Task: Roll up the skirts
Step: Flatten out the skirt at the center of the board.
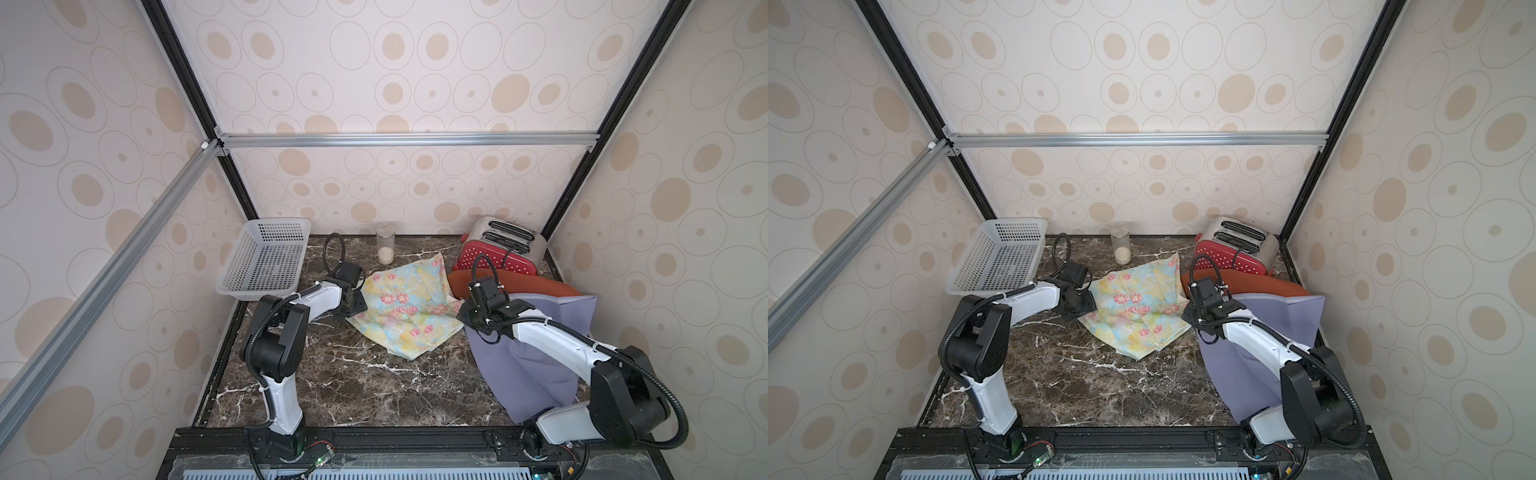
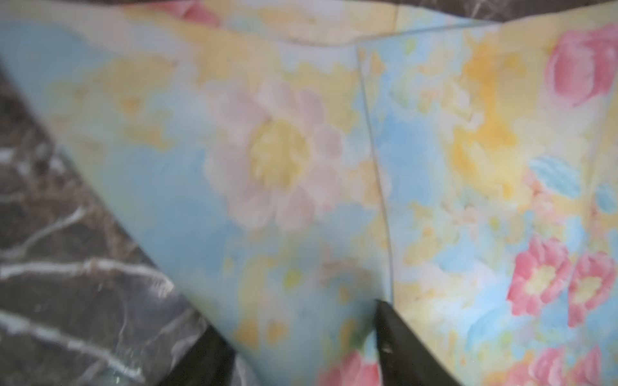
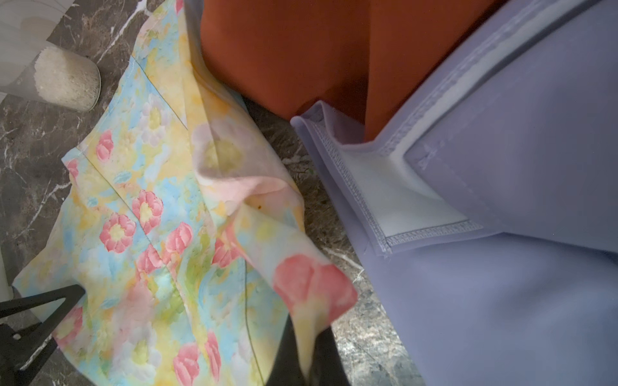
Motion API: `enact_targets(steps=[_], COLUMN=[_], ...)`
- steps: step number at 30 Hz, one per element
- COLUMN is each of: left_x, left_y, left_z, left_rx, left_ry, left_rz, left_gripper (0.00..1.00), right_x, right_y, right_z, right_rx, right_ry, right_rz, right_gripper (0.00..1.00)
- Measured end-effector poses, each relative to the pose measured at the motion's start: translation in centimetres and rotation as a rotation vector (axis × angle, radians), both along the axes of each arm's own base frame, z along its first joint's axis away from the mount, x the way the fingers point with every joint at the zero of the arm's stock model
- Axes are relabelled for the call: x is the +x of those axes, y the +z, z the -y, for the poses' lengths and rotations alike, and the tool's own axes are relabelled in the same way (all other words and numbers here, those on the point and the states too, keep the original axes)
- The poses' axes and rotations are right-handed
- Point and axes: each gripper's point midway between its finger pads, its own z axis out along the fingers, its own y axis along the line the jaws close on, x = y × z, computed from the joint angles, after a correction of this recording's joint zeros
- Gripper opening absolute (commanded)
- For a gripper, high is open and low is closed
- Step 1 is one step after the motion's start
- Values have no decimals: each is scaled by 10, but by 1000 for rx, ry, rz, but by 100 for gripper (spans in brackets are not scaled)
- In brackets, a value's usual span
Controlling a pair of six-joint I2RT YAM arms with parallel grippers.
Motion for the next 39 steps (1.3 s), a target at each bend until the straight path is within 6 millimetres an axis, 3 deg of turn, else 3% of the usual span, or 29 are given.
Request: enact_targets(steps=[2, 5, 9, 15, 19, 21, 23, 25, 28, 30, 32, 34, 39], left_x=[10, 20, 26, -1, -26, -26, -18, -5, 16, 14, -1, -28, -123], left_y=[0, 17, 72, 177, 206, 202, 185, 164, 133, 117, 109, 104, 80], left_z=[1, 1, -1, -1, -2, -4, -6, -6, 1, 5, 10, 18, 65], left_rx=[14, 33, 41, 38, 42, 57, 83, 109, 121, 108, 91, 66, -48], left_ry=[-2, -13, -23, -95, -136, -141, -144, -139, -139, -145, -153, -172, -272], left_rz=[9, 39, 117, 263, 305, 292, 254, 201, 136, 103, 85, 78, 56], left_gripper=[1, 0, 6, 15, 21, 9, 7, 14, 31, 35, 44, 46, 44], right_x=[-1, -1, -3, -10, -12, -13, -12, -12, -12, -12, -10, -7, -4], right_y=[-2, 3, 16, 27, 24, 17, 7, -4, -19, -23, -21, -19, -18], right_z=[-1, -7, -19, -33, -37, -36, -37, -37, -37, -36, -36, -36, -37], right_rx=[-5, 11, 77, 159, 181, 176, 171, 167, 158, 156, 156, 163, 178], right_ry=[23, 61, 106, 156, 163, 159, 154, 147, 127, 112, 100, 87, 64], right_rz=[-17, -37, -23, -26, -32, -47, -70, -101, -146, -157, -154, -145, -139], right_gripper=[0, 0, 1, 0, 0, 0, 0, 0, 1, 1, 2, 2, 2])
